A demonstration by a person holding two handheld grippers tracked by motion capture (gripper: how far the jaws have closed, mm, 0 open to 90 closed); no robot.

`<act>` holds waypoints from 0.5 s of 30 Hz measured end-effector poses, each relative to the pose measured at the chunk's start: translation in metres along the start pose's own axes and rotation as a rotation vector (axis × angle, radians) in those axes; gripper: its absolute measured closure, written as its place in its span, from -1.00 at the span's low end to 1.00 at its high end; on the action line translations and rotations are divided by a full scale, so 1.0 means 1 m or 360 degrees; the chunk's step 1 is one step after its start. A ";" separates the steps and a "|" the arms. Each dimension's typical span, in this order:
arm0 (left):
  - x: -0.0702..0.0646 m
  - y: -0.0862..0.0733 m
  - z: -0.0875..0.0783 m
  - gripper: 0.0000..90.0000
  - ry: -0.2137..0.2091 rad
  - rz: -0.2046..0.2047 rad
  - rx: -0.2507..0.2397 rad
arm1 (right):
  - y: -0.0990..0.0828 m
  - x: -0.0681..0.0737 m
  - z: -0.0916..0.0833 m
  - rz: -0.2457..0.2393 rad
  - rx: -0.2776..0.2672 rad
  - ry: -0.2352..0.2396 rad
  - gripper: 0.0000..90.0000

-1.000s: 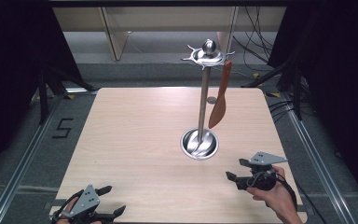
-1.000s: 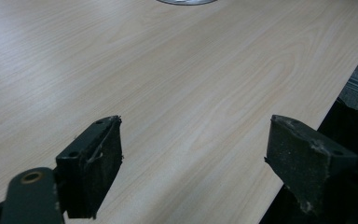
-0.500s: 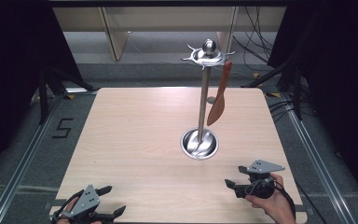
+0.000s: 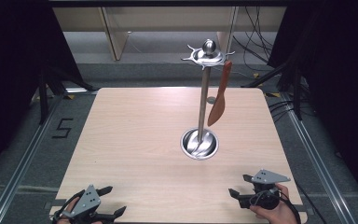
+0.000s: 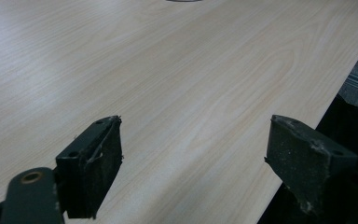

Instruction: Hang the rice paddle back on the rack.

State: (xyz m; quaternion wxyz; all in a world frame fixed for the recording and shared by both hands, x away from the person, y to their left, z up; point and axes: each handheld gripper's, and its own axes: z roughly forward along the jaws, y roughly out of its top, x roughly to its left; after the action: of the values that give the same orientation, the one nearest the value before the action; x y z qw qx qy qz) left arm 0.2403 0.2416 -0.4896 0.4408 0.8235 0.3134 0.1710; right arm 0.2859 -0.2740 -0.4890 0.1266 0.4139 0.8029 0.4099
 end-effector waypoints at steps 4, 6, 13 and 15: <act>0.000 0.000 0.000 -0.61 0.0001 -0.0007 0.0001 | -0.004 0.002 -0.003 -0.0003 0.0019 -0.0005 -0.57; 0.000 0.000 0.000 -0.61 0.0006 -0.0003 0.0004 | -0.006 0.000 -0.003 -0.0055 0.0017 -0.0017 -0.59; 0.000 0.000 0.000 -0.61 0.0001 -0.0003 0.0006 | -0.010 0.003 -0.005 -0.0011 0.0017 -0.0020 -0.64; 0.000 0.000 0.000 -0.61 0.0002 -0.0003 0.0007 | -0.011 0.002 -0.006 -0.0026 0.0022 -0.0042 -0.64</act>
State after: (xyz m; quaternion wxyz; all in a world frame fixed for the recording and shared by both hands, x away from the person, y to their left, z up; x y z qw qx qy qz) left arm 0.2403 0.2416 -0.4897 0.4390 0.8241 0.3148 0.1704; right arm 0.2758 -0.2790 -0.4933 0.1377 0.4136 0.8074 0.3977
